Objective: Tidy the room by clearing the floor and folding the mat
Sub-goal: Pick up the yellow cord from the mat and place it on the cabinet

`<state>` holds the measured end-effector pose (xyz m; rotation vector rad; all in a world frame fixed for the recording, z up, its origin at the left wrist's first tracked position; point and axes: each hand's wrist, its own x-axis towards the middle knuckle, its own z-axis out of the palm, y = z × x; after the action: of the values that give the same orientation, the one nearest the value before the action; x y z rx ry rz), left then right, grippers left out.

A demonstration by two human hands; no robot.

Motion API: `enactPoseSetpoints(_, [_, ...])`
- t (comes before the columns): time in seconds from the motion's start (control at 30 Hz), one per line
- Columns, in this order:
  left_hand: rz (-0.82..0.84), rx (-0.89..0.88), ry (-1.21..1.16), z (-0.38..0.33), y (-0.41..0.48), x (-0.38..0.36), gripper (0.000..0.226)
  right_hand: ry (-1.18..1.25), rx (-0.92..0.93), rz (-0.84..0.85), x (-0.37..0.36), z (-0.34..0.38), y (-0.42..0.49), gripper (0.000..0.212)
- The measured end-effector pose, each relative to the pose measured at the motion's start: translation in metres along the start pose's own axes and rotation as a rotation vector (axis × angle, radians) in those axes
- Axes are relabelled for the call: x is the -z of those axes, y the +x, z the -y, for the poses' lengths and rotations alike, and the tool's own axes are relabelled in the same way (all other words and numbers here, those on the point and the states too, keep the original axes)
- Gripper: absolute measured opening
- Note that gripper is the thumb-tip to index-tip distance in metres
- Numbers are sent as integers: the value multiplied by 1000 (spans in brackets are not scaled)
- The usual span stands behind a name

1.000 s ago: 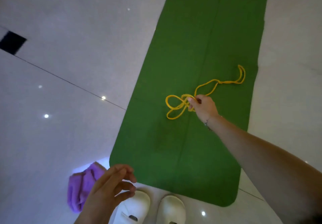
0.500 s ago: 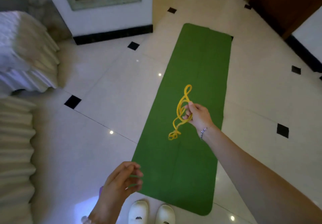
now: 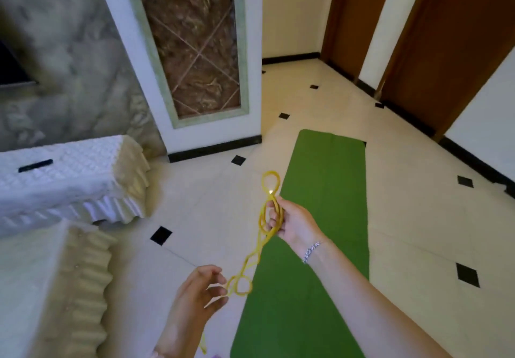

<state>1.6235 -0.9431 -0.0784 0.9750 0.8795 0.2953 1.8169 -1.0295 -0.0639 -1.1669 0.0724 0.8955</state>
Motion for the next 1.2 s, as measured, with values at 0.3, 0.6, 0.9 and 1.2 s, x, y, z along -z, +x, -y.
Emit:
enactPoseSetpoints(0.3, [-55, -198, -112, -44, -34, 37, 18, -139, -1, 150, -83, -19, -28, 35])
enactPoseSetpoints(0.6, [-207, -305, -175, -40, -79, 54, 17, -73, -45, 290, -114, -32, -63, 30])
enactPoseSetpoints(0.9, [-464, -381, -343, -10, -143, 32, 20, -75, -205, 487, -106, -47, -111, 25])
enactPoseSetpoints(1.2, [-724, -445, -380, 24, -224, 31, 20, -169, -338, 655, -118, -98, -181, 25])
